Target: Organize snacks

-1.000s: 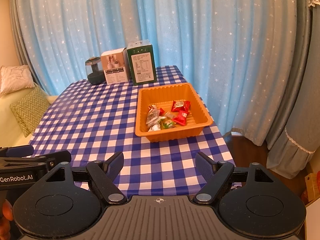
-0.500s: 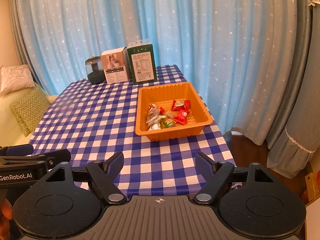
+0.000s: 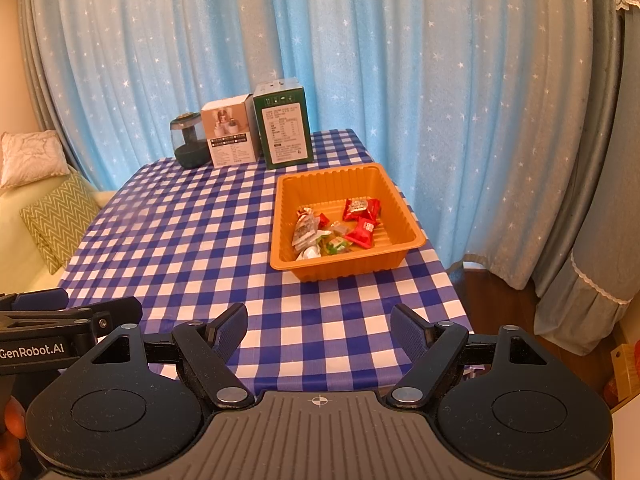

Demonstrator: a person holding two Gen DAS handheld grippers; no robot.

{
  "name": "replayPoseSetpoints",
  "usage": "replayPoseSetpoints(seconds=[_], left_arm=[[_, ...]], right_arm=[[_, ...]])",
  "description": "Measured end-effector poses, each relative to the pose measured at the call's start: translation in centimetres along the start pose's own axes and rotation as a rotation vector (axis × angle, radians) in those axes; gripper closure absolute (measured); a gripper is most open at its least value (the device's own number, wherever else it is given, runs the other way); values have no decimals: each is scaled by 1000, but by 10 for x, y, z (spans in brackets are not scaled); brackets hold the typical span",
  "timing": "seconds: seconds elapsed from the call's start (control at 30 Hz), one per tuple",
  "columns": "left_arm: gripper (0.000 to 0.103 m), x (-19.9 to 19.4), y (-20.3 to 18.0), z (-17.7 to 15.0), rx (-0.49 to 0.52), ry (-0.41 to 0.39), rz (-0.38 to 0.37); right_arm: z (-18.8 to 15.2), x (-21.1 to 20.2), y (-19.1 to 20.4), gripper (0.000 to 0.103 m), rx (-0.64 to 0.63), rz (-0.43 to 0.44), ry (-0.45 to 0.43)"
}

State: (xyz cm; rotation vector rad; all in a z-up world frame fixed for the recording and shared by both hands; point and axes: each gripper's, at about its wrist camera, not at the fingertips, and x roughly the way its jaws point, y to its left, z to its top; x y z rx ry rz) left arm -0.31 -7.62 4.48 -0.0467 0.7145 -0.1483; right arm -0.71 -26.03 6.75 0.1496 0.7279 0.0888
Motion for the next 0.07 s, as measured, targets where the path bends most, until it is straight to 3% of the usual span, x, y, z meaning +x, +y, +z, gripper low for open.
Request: replayPoseSetpoints(seconds=[0.07], left_arm=[[0, 0, 0, 1, -1, -1, -1]], right_arm=[[-1, 0, 0, 25, 0, 1, -1]])
